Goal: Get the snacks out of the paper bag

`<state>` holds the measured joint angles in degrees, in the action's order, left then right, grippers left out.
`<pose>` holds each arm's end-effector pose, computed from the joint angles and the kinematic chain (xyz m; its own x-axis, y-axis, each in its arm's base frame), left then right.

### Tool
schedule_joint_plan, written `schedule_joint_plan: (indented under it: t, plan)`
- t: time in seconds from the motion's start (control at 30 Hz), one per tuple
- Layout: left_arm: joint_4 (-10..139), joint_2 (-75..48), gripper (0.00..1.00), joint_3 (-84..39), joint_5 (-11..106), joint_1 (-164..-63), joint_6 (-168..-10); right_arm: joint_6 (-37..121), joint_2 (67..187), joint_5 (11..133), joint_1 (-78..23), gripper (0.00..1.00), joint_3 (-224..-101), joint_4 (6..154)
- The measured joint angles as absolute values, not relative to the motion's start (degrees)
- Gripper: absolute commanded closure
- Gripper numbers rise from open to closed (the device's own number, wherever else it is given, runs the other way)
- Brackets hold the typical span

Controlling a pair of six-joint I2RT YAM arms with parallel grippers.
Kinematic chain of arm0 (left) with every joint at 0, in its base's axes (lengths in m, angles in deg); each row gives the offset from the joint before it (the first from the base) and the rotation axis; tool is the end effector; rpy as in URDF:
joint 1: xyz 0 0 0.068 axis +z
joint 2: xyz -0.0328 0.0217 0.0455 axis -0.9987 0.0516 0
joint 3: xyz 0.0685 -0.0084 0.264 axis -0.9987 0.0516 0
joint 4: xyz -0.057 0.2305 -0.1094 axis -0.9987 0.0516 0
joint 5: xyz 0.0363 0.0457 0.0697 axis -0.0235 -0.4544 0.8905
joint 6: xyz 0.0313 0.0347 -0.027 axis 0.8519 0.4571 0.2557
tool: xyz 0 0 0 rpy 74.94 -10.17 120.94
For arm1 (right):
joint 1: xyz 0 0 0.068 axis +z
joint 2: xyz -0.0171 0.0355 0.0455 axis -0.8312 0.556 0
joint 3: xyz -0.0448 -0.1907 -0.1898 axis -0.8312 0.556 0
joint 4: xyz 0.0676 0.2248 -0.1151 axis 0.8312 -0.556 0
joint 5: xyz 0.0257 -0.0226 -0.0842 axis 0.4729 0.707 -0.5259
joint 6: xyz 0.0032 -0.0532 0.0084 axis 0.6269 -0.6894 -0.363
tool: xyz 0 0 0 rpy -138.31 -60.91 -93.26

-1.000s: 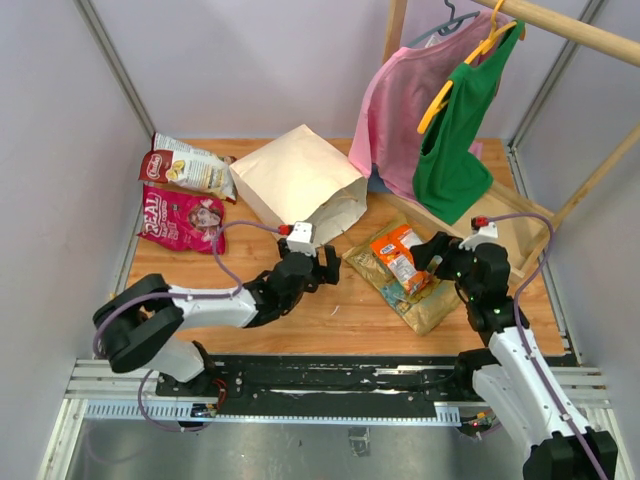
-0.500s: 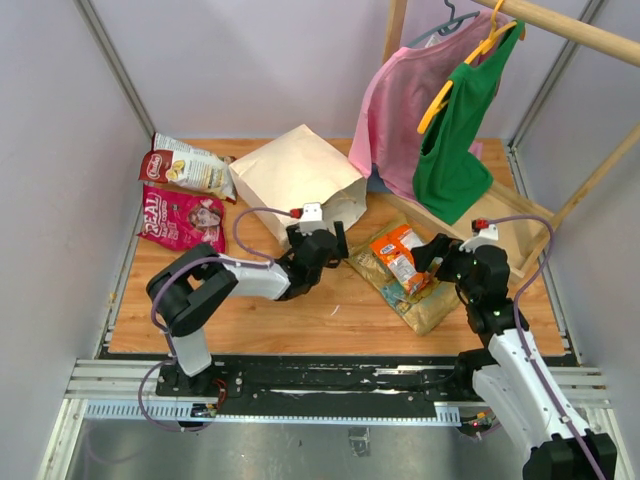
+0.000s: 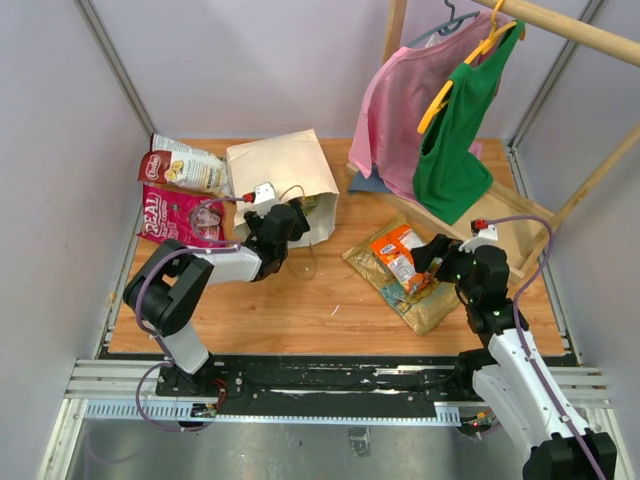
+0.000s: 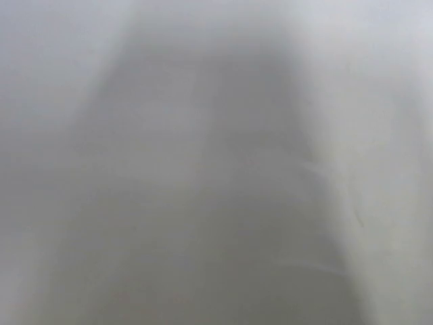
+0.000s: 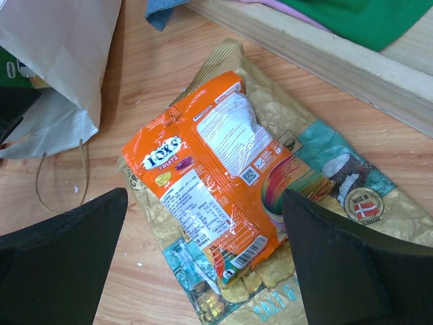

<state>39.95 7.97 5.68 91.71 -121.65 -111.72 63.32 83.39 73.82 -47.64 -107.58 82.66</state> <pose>0.2907 -0.1753 0.1696 -0.3204 -0.3308 -0.8876 -0.1829 0.9410 -0.2847 0.1650 0.0306 0.2327 -0.3641 0.4137 -0.8345 -0.1442 0.8601 0.4893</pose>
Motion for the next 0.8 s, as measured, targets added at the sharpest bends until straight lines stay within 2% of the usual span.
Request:
schedule_joint_plan:
  t: [0.3, 0.57, 0.8]
  plan:
    - [39.1, 7.9, 0.04, 5.7, 91.1, -117.0, -111.9, 63.3, 83.5, 74.8, -47.6, 0.02, -107.2, 83.1]
    - [28.5, 9.0, 0.0, 5.5, 92.8, -119.1, -108.1, 63.4, 85.2, 75.9, -47.7, 0.02, -107.1, 84.0]
    - [26.1, 17.2, 0.0, -4.3, 92.5, -117.6, -105.0, 63.4, 85.4, 76.7, -47.7, 0.02, -106.9, 84.4]
